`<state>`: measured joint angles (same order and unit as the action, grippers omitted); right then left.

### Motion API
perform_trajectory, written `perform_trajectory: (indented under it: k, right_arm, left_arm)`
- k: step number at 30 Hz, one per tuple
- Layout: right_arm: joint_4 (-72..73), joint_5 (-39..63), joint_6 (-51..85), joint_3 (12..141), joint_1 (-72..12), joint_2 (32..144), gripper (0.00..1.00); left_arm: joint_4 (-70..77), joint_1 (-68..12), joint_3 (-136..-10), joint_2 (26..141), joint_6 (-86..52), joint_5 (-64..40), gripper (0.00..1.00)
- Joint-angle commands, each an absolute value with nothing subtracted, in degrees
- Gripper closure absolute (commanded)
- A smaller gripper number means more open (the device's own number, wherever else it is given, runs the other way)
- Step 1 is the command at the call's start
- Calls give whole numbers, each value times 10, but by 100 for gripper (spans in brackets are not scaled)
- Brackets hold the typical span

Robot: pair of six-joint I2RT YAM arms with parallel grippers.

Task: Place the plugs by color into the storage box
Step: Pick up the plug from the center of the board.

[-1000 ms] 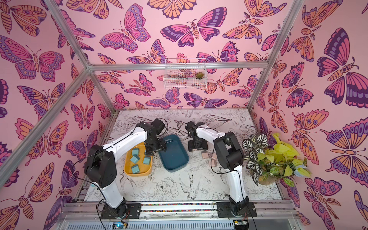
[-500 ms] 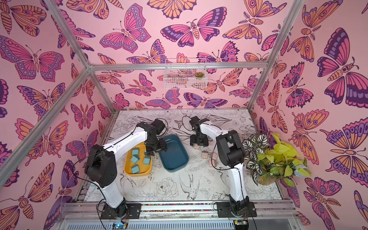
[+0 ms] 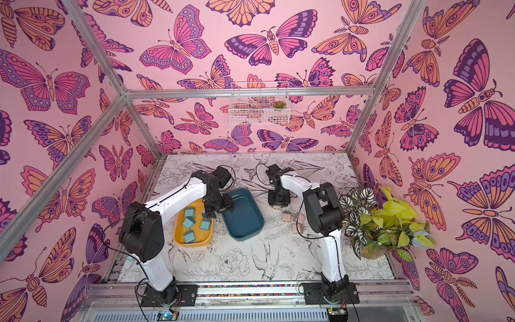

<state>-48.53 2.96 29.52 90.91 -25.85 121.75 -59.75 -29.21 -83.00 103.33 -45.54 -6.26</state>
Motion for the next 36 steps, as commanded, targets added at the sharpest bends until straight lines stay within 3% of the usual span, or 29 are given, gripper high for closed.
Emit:
perform_trajectory:
  k: [1,10,21,36]
  right_arm:
    - [-485,72,277,904,-263,1200,58]
    - [-506,64,190,909,-281,1116,60]
    - [-389,-5,152,811,-374,984,59]
    - [-260,-57,146,835,-472,1070,58]
  left_arm:
    - [-600,-290,-835,1043,-460,-62,23]
    - [-599,-289,-831,1029,-469,-45,23]
    - [-600,-268,-808,972,-482,-6,23]
    - [-610,-212,-753,879,-482,19,24]
